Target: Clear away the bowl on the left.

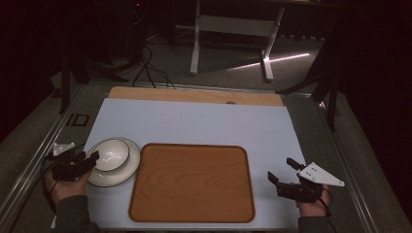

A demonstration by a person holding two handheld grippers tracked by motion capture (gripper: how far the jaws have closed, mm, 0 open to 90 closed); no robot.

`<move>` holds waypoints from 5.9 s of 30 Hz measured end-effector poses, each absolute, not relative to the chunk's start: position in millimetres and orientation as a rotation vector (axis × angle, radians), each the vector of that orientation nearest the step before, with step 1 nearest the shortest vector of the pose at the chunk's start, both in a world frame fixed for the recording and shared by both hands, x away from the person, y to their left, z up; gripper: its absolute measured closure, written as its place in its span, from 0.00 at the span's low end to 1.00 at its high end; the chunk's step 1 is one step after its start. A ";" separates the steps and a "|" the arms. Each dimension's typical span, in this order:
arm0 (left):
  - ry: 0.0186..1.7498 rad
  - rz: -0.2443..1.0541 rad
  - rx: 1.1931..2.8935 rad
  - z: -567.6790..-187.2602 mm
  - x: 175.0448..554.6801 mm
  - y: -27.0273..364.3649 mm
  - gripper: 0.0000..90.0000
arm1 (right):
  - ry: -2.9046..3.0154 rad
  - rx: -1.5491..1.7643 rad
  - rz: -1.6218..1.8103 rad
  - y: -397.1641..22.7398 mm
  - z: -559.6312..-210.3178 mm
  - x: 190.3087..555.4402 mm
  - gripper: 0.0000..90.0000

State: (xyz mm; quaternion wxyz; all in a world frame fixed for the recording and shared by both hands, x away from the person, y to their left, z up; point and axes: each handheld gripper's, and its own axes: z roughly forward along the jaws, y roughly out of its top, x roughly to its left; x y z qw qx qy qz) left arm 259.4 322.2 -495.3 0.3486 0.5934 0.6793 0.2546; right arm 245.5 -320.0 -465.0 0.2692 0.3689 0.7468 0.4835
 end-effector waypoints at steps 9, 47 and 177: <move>1.778 0.602 1.570 -499.7 265.9 322.8 0.63 | 2.011 0.995 1.306 -320.3 -465.0 245.4 0.15; 1.852 0.314 1.539 -512.4 285.3 331.6 0.79 | 2.005 0.990 1.309 -320.6 -464.7 244.7 0.15; 1.639 0.223 1.459 -478.7 280.6 295.6 0.90 | 1.968 0.996 1.332 -325.2 -461.6 242.9 0.15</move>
